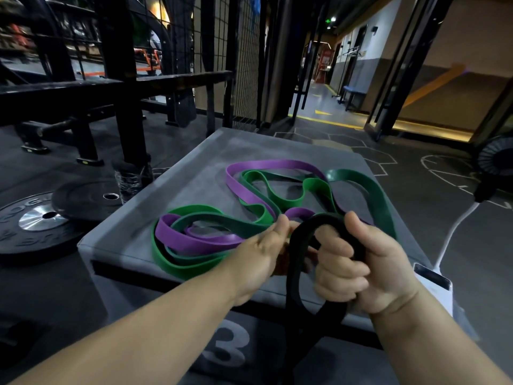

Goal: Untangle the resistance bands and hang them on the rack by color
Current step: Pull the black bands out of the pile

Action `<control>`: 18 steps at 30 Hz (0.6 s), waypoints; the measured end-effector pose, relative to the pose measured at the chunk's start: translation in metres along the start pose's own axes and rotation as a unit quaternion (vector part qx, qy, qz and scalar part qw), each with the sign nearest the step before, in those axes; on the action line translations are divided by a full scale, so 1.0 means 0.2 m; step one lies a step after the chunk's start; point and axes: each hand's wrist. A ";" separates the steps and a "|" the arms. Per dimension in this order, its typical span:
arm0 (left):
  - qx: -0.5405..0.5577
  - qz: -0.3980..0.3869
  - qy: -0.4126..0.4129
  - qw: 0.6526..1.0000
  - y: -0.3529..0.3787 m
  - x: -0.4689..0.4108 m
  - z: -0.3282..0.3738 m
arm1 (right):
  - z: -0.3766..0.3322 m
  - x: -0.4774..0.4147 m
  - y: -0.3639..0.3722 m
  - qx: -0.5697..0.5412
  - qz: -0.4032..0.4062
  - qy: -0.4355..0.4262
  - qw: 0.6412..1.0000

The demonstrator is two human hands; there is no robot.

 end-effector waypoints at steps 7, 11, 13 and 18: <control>-0.033 0.016 0.091 0.995 0.01 0.00 0.06 | 0.00 -0.02 0.00 -0.021 0.028 0.008 0.999; 0.032 0.030 0.090 0.995 -0.02 -0.02 0.08 | 0.02 -0.03 0.01 -0.035 0.025 0.036 0.998; 0.056 0.037 0.088 0.994 -0.02 -0.03 0.09 | 0.02 -0.03 0.03 -0.022 0.015 0.030 0.999; 0.180 0.054 0.054 0.981 -0.02 -0.04 0.10 | 0.05 -0.06 0.01 0.003 0.036 0.019 0.999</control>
Point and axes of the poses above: each hand's wrist, its own x-axis away from the middle knuckle, its own y-axis out of the palm, z = x × y, and after that the axes turned 14 degrees about y, right-handed
